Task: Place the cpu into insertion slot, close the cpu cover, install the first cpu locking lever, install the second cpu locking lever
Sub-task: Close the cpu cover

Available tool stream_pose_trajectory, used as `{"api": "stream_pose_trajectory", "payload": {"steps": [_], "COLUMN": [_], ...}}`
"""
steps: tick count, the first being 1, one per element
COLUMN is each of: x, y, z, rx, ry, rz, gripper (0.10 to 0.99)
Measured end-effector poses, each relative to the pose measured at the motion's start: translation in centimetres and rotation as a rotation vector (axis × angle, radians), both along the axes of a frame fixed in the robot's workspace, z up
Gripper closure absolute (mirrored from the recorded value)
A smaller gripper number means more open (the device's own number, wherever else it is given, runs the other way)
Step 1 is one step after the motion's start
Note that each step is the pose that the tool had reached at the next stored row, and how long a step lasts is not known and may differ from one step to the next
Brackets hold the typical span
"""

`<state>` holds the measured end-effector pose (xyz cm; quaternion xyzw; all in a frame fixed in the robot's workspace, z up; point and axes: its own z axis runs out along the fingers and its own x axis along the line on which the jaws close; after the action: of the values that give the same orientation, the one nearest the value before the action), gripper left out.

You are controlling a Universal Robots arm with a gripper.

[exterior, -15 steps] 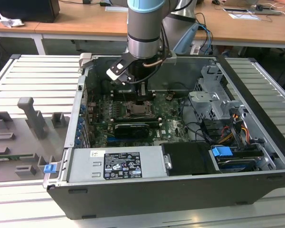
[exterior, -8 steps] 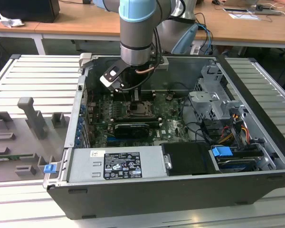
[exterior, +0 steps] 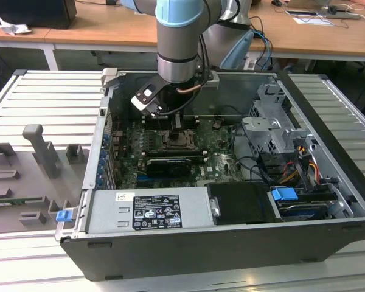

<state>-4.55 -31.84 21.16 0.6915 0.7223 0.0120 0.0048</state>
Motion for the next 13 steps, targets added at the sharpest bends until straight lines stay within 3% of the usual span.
{"api": "stream_pose_trajectory", "payload": {"steps": [1,3,4,7,8,10,13], "x": [-0.14,-0.34,-0.61,-0.92,-0.93,-0.93,-0.89], "y": [0.0,0.0,0.01,0.0,0.01,0.0,0.02], "z": [0.0,-0.01,-0.04,-0.26,-0.37,-0.63,-0.74], "rx": [0.0,0.0,0.0,0.0,0.0,0.0,0.0], "ry": [-0.0087,-0.0212,-0.0254,-0.0297,-0.0334,-0.0464,-0.0568], "rz": [0.001,0.004,0.006,0.006,0.006,0.006,0.006], "gripper": [0.98,0.98,0.98,0.98,0.98,0.98,0.98]}}
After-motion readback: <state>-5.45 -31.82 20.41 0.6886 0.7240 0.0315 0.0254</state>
